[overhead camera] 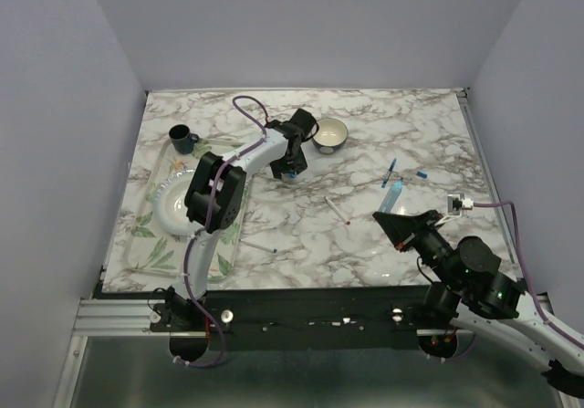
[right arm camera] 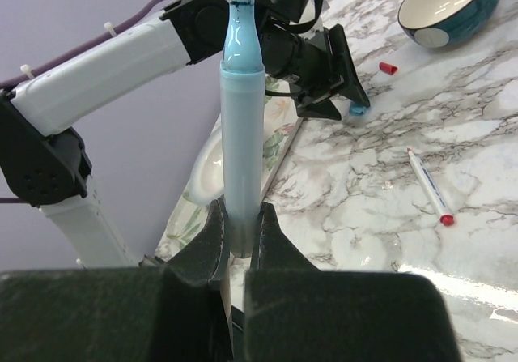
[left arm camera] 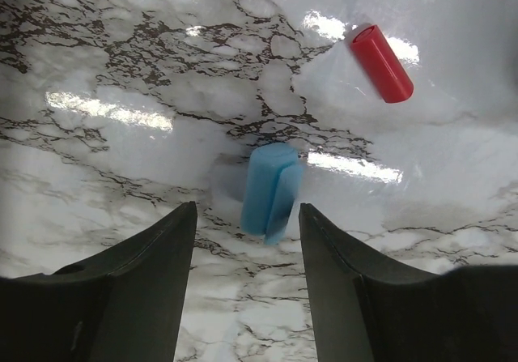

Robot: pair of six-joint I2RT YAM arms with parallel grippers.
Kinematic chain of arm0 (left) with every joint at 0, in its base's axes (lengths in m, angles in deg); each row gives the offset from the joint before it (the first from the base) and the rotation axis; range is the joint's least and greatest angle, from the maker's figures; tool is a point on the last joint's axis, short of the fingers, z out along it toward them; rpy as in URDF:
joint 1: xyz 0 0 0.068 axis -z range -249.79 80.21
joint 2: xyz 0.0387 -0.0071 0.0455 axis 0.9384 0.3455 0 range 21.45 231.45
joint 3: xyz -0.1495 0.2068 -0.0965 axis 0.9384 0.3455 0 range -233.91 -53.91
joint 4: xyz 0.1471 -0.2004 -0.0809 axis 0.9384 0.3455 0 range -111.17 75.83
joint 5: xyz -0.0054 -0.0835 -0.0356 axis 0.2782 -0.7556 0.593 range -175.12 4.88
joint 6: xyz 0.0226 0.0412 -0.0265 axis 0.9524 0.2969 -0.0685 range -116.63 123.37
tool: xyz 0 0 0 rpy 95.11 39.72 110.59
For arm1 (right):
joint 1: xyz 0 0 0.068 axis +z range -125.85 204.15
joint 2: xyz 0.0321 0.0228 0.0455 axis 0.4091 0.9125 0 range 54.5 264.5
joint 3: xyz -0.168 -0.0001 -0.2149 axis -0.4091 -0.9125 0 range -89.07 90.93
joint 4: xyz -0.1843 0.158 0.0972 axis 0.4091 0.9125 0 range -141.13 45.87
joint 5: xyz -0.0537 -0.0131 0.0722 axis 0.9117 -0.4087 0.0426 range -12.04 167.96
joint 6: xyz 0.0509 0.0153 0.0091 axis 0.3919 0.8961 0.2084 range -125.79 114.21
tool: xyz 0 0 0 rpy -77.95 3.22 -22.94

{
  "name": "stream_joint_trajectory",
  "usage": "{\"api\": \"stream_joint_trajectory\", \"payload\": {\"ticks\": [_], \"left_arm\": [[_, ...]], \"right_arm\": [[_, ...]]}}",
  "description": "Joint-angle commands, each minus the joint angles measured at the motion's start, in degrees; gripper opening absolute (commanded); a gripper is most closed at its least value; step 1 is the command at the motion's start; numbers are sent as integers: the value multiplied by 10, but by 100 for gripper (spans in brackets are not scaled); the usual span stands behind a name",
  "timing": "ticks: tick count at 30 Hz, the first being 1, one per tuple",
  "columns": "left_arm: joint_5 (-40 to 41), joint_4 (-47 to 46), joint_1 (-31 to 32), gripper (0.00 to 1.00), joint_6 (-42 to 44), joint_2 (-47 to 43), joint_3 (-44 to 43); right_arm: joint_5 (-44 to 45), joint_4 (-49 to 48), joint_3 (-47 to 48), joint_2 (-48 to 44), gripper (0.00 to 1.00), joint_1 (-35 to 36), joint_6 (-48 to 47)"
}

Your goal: Insert the pens into the pen caps

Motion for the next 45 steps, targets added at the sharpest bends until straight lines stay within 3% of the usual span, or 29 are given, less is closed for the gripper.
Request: {"api": "stream_joint_trajectory", "payload": {"ticks": [1, 11, 19, 24, 25, 26, 28, 31, 37, 45], "left_arm": [[18, 11, -4, 61, -27, 14, -19], [28, 5, -8, 50, -6, 35, -9], [36, -9, -28, 47, 27, 36, 9], [25, -16, -30, 29, 51, 33, 19], [23, -17, -31, 23, 53, 30, 22], [17, -17, -31, 11, 56, 21, 24], [11, -17, -31, 0, 62, 7, 33], [-7, -15, -30, 0, 73, -42, 53], [-116, -103, -8, 0, 89, -249, 182], [-170, -192, 42, 0, 63, -493, 317]], "right_arm": [[-5, 11, -3, -5, 1, 1, -8], [15, 43, 7, -5, 1, 1, 5], [7, 36, 8, 10, 1, 1, 7], [-17, 22, 4, 25, 1, 1, -1], [-24, 19, 3, 27, 1, 1, -6], [-31, 19, 3, 33, 1, -1, -7], [-43, 27, 6, 41, 1, 1, -2], [-80, 27, 9, 61, 1, 1, -7], [-223, -34, 21, 168, 1, 1, -44], [-253, -175, 47, 365, 1, 11, -9]]}}
